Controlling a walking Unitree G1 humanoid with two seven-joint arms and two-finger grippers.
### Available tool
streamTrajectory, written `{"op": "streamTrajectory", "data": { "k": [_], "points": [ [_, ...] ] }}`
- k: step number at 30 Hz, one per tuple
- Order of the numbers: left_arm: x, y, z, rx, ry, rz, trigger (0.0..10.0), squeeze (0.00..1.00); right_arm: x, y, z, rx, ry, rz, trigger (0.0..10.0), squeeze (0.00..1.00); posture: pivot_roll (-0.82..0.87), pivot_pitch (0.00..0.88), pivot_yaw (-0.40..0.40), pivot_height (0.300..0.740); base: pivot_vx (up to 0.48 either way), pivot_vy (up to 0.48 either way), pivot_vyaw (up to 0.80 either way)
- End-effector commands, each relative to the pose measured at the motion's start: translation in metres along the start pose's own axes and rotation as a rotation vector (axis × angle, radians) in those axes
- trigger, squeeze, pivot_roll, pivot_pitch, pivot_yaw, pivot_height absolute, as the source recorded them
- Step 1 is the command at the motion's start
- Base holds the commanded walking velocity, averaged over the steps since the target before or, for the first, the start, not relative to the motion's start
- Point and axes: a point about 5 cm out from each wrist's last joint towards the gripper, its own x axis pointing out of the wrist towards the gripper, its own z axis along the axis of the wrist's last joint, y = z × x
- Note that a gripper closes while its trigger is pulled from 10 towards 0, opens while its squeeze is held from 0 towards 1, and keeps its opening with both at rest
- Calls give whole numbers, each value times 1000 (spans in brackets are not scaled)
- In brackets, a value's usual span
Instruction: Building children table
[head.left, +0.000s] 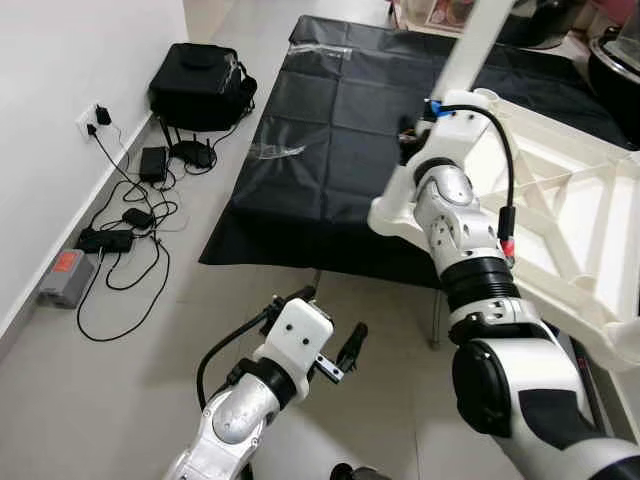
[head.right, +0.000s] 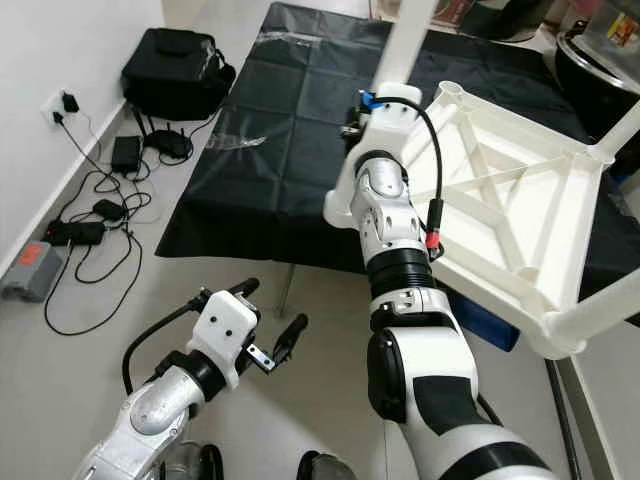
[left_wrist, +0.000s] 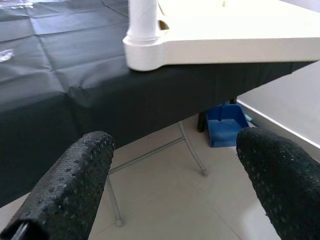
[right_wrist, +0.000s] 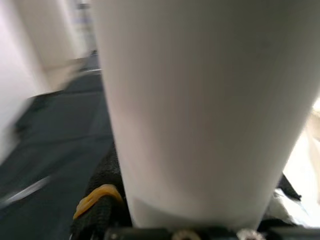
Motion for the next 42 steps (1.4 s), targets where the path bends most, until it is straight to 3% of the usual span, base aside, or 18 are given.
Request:
{"op": "streamTrajectory", "data": {
  "k": [1,5,6,8,10,11,21,23,24,25,27,29,30,32,35,37,39,42],
  "points": [
    [0,-3,-2,10,17,-18,10000,0,1,-2,8,65,4,-79,0,0,116,149,-109,740,0,0,0],
    [0,-3,-2,11,16,-17,10000,0,0,5,5,90,33,-69,0,0,116,149,-110,740,0,0,0],
    [0,-3,-2,11,16,-15,10000,0,-1,17,4,118,60,-5,10000,0,116,151,-111,740,0,0,0],
    [0,-3,-2,9,16,-12,10000,0,-6,45,3,52,68,195,10000,0,108,152,-111,740,0,0,0],
    [0,-3,-2,8,16,-12,10000,0,-8,51,3,13,63,255,10000,0,110,153,-113,740,0,0,0],
    [0,-3,-2,7,16,-12,10000,0,-9,53,3,10,60,266,10000,1000,110,153,-112,740,0,0,0],
    [1,-3,-2,3,17,-10,10000,0,-8,50,-4,9,103,427,10000,1000,110,154,-116,740,0,0,0],
    [1,-3,-2,3,16,-10,10000,0,-10,51,-7,20,120,584,10000,1000,108,153,-115,740,0,0,0],
    [1,-3,-2,3,16,-10,10000,0,-10,51,-7,20,120,584,10000,1000,108,153,-115,740,0,0,0],
    [1,-3,-2,3,16,-10,10000,0,-11,49,-7,1,117,672,10000,1000,107,152,-115,740,0,0,0],
    [1,-3,-2,3,16,-10,10000,0,-11,49,-7,1,117,672,10000,1000,107,152,-115,740,0,0,0],
    [1,-3,-2,4,16,-10,10000,0,-11,45,-8,-6,122,760,10000,1000,108,151,-112,740,0,0,0],
    [1,-4,-2,4,16,-10,10000,0,-12,39,-8,-8,122,860,10000,1000,112,145,-116,740,0,0,0],
    [1,-4,-2,4,16,-10,10000,0,-12,39,-8,-8,122,860,10000,1000,112,145,-116,740,0,0,0],
    [1,-4,-2,5,16,-12,10000,0,-14,29,-6,-10,125,1008,10000,1000,117,139,-114,740,0,0,0],
    [1,-4,-2,5,16,-12,10000,0,-14,29,-6,-10,125,1008,10000,1000,117,139,-114,740,0,0,0],
    [0,-5,-2,4,16,-14,10000,0,-19,25,-8,-26,158,1150,10000,1000,117,134,-113,740,0,0,0],
    [0,-5,-2,4,16,-15,10000,0,-22,23,-9,-36,175,1202,10000,1000,116,134,-112,740,0,0,0]
  ]
}}
